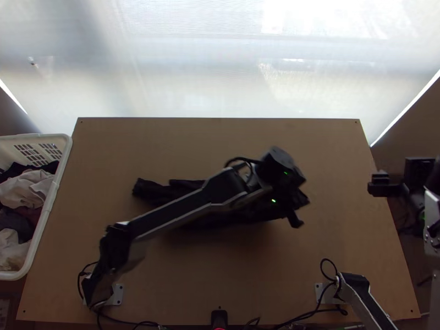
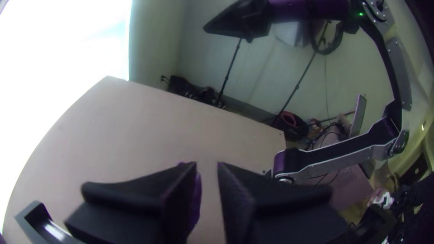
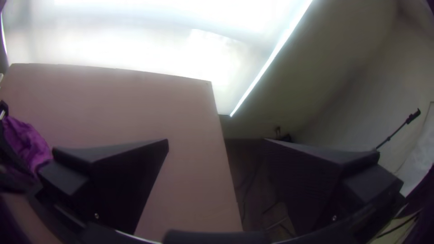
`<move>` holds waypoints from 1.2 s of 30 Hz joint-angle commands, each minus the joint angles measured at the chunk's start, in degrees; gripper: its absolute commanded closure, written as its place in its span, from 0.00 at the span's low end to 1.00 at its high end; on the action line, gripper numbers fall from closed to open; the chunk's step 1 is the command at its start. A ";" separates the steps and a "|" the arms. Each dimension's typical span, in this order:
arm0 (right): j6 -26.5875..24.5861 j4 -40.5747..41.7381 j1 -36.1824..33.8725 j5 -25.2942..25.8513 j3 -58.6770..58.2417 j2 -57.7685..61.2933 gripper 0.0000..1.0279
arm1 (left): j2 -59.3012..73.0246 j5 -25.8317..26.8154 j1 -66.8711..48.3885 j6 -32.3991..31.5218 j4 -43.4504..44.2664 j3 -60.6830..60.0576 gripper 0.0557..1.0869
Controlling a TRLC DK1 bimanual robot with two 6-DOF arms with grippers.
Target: Fold the t-shirt
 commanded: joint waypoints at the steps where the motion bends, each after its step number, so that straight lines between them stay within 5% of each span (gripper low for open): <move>1: -1.52 -0.19 -8.20 -1.02 -6.70 -6.64 0.05 | 6.10 -0.20 -5.55 -1.06 3.03 2.84 0.04; 9: 12.89 -0.63 3.92 -3.30 -14.52 -5.59 0.05 | -9.46 -13.21 1.84 0.00 -3.12 -14.65 0.04; 13: 13.94 -0.89 7.79 -8.84 -17.16 -2.87 0.05 | -19.57 -14.44 8.16 4.74 -7.34 -29.24 0.05; 19: 13.50 -1.60 15.88 -9.02 -20.24 1.88 0.05 | -31.17 -14.79 17.39 6.15 -6.99 -49.55 0.05; 27: 14.03 -2.04 18.60 -16.40 -24.72 7.42 0.05 | -35.91 -14.88 25.48 8.52 -3.83 -57.72 0.05; 36: 12.80 -1.95 19.83 -17.10 -27.62 8.12 0.05 | -37.85 -14.88 32.33 16.08 -2.60 -63.87 0.05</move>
